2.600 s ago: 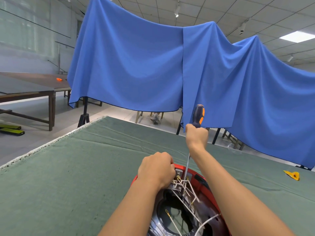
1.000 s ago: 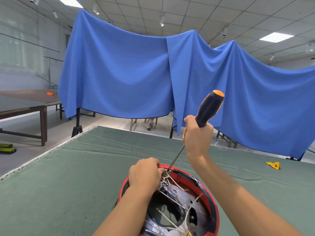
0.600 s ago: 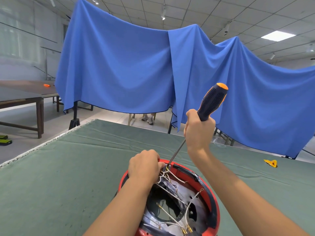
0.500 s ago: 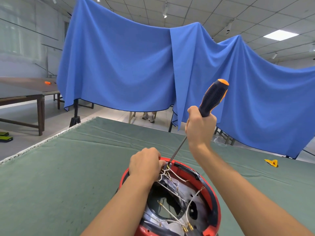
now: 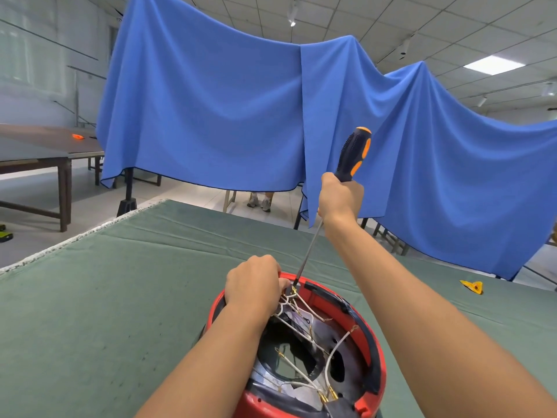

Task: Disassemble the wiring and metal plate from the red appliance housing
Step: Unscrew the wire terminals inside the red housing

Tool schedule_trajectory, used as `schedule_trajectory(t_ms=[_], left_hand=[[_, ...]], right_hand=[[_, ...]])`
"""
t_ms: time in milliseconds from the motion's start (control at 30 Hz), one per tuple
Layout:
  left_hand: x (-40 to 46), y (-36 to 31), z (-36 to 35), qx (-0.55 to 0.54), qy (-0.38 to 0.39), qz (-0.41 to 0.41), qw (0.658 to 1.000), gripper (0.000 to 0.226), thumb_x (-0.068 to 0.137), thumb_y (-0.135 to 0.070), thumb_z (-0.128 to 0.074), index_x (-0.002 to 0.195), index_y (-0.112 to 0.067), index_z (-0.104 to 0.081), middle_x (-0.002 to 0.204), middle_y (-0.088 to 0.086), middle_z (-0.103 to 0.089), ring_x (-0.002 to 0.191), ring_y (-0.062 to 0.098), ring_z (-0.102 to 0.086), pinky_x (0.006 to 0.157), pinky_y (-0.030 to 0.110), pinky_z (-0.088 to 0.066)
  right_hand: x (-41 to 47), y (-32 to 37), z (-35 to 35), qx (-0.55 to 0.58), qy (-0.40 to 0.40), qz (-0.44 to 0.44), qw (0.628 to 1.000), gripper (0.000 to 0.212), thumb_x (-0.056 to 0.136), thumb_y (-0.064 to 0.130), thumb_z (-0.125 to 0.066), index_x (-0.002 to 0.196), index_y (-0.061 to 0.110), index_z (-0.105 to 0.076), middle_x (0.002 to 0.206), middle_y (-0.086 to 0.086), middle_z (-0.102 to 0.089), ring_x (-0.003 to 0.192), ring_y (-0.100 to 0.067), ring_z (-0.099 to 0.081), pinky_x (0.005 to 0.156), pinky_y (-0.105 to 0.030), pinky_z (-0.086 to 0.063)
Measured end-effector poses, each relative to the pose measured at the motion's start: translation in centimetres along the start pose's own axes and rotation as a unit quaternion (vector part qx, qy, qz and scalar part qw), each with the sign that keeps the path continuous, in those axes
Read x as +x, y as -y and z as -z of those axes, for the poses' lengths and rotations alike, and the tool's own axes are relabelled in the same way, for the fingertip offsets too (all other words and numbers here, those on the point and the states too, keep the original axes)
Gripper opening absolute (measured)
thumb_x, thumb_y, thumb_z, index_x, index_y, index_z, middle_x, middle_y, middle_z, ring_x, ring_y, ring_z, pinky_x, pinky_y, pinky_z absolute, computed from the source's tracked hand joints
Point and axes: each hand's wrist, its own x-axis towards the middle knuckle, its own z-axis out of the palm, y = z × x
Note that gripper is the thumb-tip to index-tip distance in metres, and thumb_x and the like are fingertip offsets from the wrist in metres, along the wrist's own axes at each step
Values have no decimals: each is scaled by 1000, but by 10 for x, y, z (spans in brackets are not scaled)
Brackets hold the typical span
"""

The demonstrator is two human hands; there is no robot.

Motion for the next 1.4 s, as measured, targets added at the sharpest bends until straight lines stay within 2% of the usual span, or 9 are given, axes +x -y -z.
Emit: schedule_trajectory(t_ms=[167,500,633,767,900,1067,1200,1333,1400], left_hand=[[-1,0,0,6,2,0,1000,26,90,-42,-58,76,-19,-60,73,-2,-56,67,20,-49,60,29,-35],[1,2,-1,6,2,-6,1000,24,89,-41,-59,81,-20,-65,73,-1,-57,67,21,-49,61,28,-35],[2,4,-2,0,1,-8,1000,23,88,-40,-58,81,-20,-65,77,0,-63,69,22,-50,62,28,-36],[3,5,-3,-2,-4,-13,1000,23,86,-40,-59,78,-19,-62,80,2,-65,73,25,-54,63,29,-36],[5,5,-5,-12,-3,-10,1000,23,85,-40,-60,81,-19,-66,83,2,-67,80,26,-59,63,29,-37],[5,6,-8,-14,-10,-12,1000,22,85,-41,-58,87,-21,-67,90,2,-67,88,27,-61,66,29,-37],[4,5,-11,-17,-14,-7,1000,19,86,-34,-51,85,-18,-62,92,2,-67,90,28,-60,68,31,-39],[1,4,-8,-75,-22,25,997,25,82,-21,-48,98,-25,-66,104,2,-64,98,28,-58,78,32,-44],[0,4,-5,-102,-43,37,993,32,79,-14,-47,100,-27,-67,106,4,-58,100,27,-53,81,31,-39]], right_hand=[[10,-2,-9,-37,13,-20,999,26,84,12,-48,61,15,-36,53,2,-32,46,-18,-29,47,-28,-28],[30,-11,-9,-68,-12,-86,994,14,81,11,-45,69,16,-40,61,1,-38,50,-19,-35,50,-27,-29],[19,-40,-7,-126,31,-90,987,5,82,10,-48,77,10,-47,60,-2,-41,50,-19,-36,49,-26,-29],[17,-40,4,-71,23,-127,989,14,82,11,-50,70,13,-43,58,-2,-40,47,-18,-33,44,-23,-27],[26,-9,23,-23,17,-101,995,18,79,11,-52,69,16,-37,57,0,-31,45,-16,-26,35,-15,-24],[5,11,36,35,44,-78,995,24,80,14,-55,67,18,-37,46,5,-28,30,-10,-23,31,-14,-23],[-17,11,48,10,48,-24,998,27,80,20,-56,61,17,-38,42,3,-32,31,-14,-36,33,-12,-27],[-36,5,66,-2,20,75,997,26,78,30,-52,56,15,-49,46,-1,-52,48,-21,-59,53,-27,-39],[-41,2,76,-57,-6,116,992,32,74,43,-48,55,18,-55,48,5,-55,56,-20,-58,61,-33,-42]])
